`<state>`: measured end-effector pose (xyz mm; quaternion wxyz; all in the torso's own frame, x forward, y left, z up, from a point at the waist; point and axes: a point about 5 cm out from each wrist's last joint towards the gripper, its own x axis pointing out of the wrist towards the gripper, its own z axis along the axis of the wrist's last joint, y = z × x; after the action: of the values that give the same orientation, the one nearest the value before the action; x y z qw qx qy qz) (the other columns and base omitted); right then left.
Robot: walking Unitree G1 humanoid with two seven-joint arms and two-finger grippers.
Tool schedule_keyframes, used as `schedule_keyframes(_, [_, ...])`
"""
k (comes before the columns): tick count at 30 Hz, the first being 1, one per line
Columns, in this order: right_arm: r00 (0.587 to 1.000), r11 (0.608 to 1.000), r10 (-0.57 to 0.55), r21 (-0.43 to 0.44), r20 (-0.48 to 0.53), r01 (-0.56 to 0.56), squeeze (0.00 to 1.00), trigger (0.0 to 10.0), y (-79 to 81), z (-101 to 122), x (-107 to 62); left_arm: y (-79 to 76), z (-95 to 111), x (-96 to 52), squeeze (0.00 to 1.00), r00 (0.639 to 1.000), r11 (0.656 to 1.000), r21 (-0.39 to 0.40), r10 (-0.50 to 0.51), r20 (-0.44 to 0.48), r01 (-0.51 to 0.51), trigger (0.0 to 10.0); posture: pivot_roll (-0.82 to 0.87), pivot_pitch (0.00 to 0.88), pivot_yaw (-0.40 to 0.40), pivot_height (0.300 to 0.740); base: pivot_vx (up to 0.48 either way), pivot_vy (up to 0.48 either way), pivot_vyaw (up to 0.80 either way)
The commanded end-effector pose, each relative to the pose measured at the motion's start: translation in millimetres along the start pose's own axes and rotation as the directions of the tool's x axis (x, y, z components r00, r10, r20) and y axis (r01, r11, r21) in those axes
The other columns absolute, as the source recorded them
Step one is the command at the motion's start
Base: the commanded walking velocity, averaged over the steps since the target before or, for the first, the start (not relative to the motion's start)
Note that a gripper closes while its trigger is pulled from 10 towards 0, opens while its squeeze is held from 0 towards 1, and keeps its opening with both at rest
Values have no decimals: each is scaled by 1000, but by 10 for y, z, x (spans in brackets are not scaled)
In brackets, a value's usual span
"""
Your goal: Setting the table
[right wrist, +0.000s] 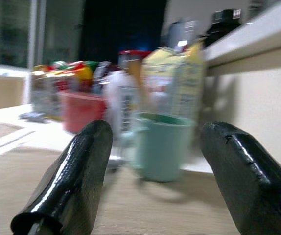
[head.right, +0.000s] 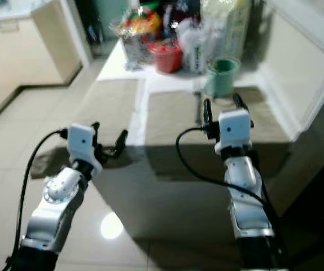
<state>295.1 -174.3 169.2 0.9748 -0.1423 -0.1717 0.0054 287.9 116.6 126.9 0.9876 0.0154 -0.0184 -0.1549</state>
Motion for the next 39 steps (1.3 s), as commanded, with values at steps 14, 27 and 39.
schedule_keyframes(14, [985,987,135,102,-110,-124,0,10000,108,-71,-334,326,-6,-247,0,992,991,-33,127,-26,-127,10000,-234,0,115,740,95,-97,0])
schedule_keyframes(27, [971,991,132,62,-198,-122,0,10000,-117,-95,-782,285,34,-338,0,995,995,-23,93,-29,-94,10000,-245,0,126,740,0,0,0])
schedule_keyframes(39, [981,993,106,57,-161,-98,0,10000,-12,-15,-665,175,119,-215,0,1000,1000,-3,16,10,-16,10000,-256,0,137,740,0,-403,0])
